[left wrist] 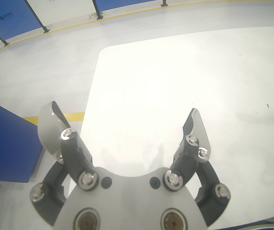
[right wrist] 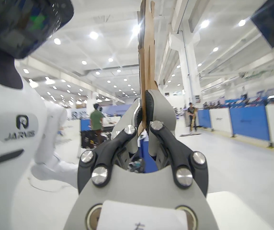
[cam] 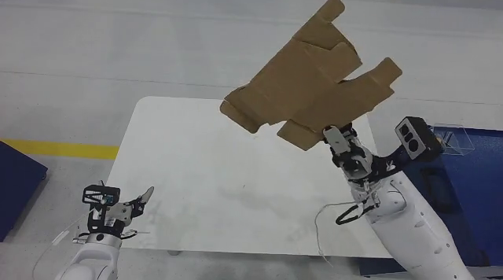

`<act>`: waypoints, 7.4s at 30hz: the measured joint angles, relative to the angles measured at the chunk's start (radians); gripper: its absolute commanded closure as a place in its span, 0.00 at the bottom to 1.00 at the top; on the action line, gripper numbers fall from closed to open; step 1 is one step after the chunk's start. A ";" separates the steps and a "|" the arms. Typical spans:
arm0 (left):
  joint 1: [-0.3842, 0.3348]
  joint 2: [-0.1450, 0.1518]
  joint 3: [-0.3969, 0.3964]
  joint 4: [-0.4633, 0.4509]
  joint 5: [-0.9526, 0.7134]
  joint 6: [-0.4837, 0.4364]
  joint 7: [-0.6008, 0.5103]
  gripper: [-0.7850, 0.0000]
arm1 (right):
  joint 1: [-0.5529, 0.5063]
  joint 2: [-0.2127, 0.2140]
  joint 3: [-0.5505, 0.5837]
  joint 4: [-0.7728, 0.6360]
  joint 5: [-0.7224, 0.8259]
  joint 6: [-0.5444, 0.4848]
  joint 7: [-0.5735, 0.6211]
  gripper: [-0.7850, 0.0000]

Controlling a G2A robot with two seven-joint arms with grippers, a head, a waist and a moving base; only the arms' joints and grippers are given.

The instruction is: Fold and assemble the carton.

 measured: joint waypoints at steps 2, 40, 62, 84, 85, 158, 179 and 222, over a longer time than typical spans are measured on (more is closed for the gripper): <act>0.000 0.000 0.000 0.000 0.000 0.000 0.000 0.00 | -0.001 -0.001 0.016 0.000 0.126 0.000 0.033 1.00; 0.000 0.000 0.000 0.000 0.000 0.000 0.000 0.00 | -0.079 0.047 0.043 -0.305 1.115 0.427 0.473 1.00; 0.000 0.000 0.000 0.000 0.000 0.000 0.000 0.00 | -0.366 0.045 0.079 -0.232 2.702 1.591 0.709 1.00; 0.000 0.000 0.000 0.000 0.000 0.000 0.000 0.00 | -0.282 -0.035 0.077 -0.098 1.470 0.562 1.242 1.00; 0.000 0.000 0.000 0.000 0.000 0.000 0.000 0.00 | -0.269 -0.038 0.078 -0.076 1.430 0.522 1.254 1.00; -0.316 0.005 0.152 0.072 -1.739 -0.177 -1.166 1.00 | 0.094 -0.162 -0.170 0.589 1.070 0.603 1.664 1.00; -0.287 -0.024 0.208 0.079 -1.938 -0.275 -0.930 1.00 | 0.068 -0.164 -0.120 0.525 1.092 0.556 1.615 0.00; -0.366 -0.176 0.558 0.420 -2.234 -0.808 -0.621 0.00 | -0.060 -0.193 -0.098 0.463 0.680 0.220 1.109 1.00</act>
